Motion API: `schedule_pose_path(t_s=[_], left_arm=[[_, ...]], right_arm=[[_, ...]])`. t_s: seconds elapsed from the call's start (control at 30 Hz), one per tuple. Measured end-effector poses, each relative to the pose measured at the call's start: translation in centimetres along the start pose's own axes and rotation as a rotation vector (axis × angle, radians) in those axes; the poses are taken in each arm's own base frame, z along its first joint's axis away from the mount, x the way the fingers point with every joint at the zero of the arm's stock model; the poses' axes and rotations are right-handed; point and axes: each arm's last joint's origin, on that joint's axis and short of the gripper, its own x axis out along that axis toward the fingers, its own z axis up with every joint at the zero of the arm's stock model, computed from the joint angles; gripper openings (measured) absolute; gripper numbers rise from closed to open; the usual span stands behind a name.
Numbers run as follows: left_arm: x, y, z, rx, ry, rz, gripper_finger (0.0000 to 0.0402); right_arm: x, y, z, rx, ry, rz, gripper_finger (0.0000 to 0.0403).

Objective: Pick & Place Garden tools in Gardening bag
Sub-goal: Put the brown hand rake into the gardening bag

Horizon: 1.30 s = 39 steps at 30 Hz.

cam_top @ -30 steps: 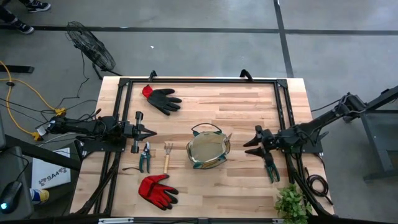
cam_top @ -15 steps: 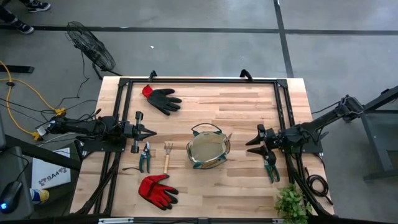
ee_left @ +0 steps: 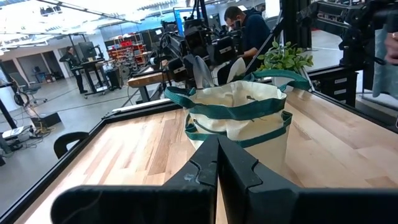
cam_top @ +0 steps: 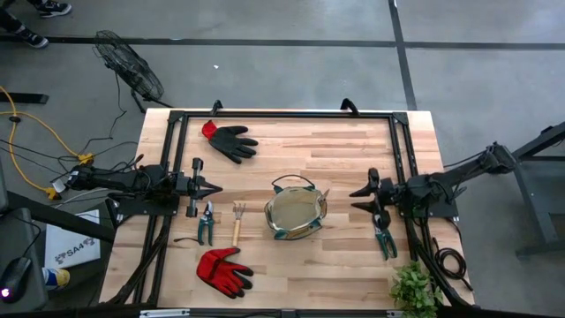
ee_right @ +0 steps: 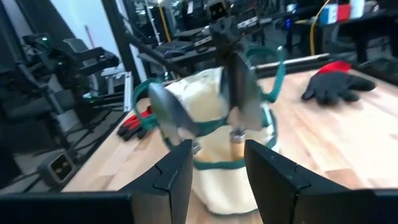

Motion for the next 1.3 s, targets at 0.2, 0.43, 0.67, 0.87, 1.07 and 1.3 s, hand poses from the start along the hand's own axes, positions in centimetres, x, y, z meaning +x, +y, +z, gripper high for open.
schedule_pose_path(t_s=[0.2, 0.43, 0.67, 0.87, 1.07, 1.3], left_arm=[[0.0, 0.0, 0.0, 0.000, 0.000, 0.000, 0.0000], [0.0, 0.0, 0.0, 0.000, 0.000, 0.000, 0.0000], [0.0, 0.0, 0.0, 0.000, -0.001, -0.003, 0.0000], [0.0, 0.0, 0.0, 0.000, -0.001, -0.004, 0.0000], [0.0, 0.0, 0.0, 0.000, -0.001, -0.004, 0.0000], [0.0, 0.0, 0.0, 0.000, -0.001, -0.004, 0.0000]], right_arm=[[-0.2, -0.4, 0.0, -0.011, 0.000, -0.026, 0.0137], [-0.8, -0.4, 0.3, -0.048, -0.037, -0.027, 0.0137], [-1.4, -0.8, 0.5, -0.054, -0.077, -0.119, 0.0137], [-1.9, -1.0, 0.8, -0.037, -0.126, -0.130, 0.0137], [-2.1, -1.0, 1.0, -0.032, -0.144, -0.126, 0.0137], [-1.9, -1.0, 0.8, -0.037, -0.126, -0.131, 0.0137]])
